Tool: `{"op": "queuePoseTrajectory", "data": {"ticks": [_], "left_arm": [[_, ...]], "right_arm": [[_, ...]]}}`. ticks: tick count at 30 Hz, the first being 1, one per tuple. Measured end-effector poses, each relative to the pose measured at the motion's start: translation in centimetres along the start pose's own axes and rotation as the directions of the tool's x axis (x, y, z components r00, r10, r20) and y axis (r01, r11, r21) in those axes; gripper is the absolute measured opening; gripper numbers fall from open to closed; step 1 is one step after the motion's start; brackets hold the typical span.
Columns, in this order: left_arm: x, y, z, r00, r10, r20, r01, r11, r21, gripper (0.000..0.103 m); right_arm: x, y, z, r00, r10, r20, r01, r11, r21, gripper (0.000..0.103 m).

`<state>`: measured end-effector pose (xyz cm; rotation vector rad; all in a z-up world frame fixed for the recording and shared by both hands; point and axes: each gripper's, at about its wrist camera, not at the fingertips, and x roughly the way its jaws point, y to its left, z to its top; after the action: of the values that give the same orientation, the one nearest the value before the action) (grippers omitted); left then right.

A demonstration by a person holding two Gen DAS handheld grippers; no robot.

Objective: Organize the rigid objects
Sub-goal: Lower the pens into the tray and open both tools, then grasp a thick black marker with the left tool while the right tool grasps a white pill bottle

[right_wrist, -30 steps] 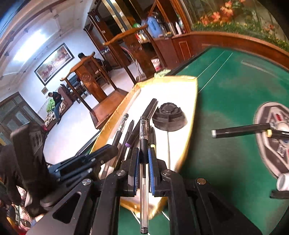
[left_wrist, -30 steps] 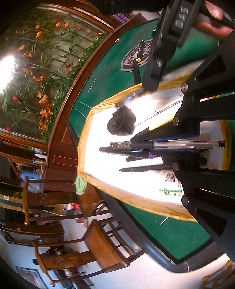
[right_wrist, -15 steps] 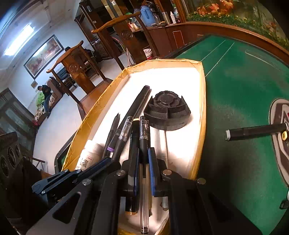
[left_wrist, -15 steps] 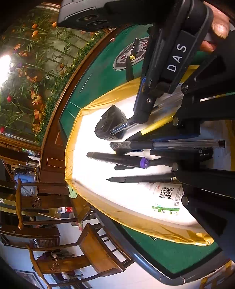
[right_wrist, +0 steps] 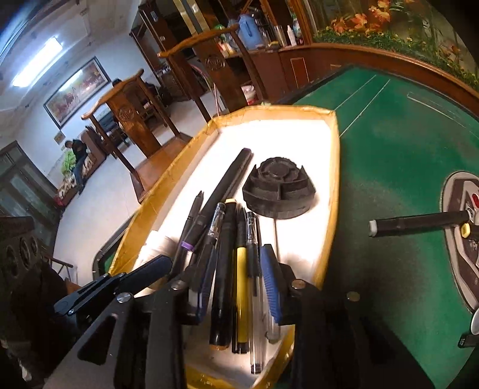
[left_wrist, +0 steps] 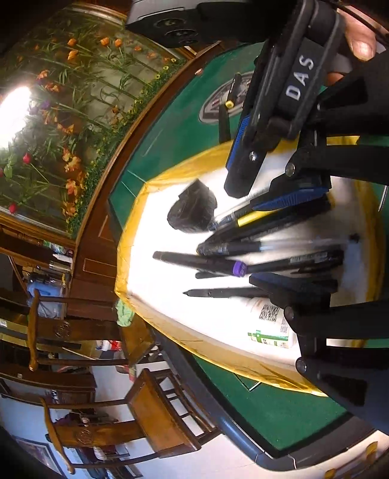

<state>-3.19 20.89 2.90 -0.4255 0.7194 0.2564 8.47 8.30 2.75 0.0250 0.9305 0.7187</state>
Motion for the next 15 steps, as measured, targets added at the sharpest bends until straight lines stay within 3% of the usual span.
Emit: {"op": "queuePoseTrajectory", "data": {"ticks": [4, 8, 10, 12, 15], "left_arm": [[-2.2, -2.2, -0.6, 0.998, -0.027, 0.063, 0.025, 0.999, 0.028, 0.045], [-3.5, -6.5, -3.0, 0.993, -0.098, 0.071, 0.089, 0.989, 0.115, 0.045], [-3.6, -8.5, -4.5, 0.988, -0.14, 0.058, 0.13, 0.979, 0.157, 0.045], [-3.2, -11.0, -5.9, 0.98, -0.197, 0.012, 0.19, 0.959, 0.21, 0.045], [-2.3, -13.9, -7.6, 0.97, -0.237, -0.054, 0.243, 0.925, 0.293, 0.045]], "right_arm": [[-4.2, -1.4, -1.0, 0.997, 0.028, 0.07, -0.029, 1.0, 0.008, 0.03], [-10.7, -6.4, -2.7, 0.987, 0.004, 0.163, -0.013, 0.999, 0.051, 0.03], [-14.1, -10.3, -3.5, 0.975, -0.064, 0.214, 0.04, 0.993, 0.114, 0.03], [-17.8, -15.8, -4.6, 0.949, -0.196, 0.247, 0.14, 0.963, 0.229, 0.033], [-20.8, -23.5, -6.4, 0.907, -0.361, 0.216, 0.253, 0.879, 0.405, 0.035]]}}
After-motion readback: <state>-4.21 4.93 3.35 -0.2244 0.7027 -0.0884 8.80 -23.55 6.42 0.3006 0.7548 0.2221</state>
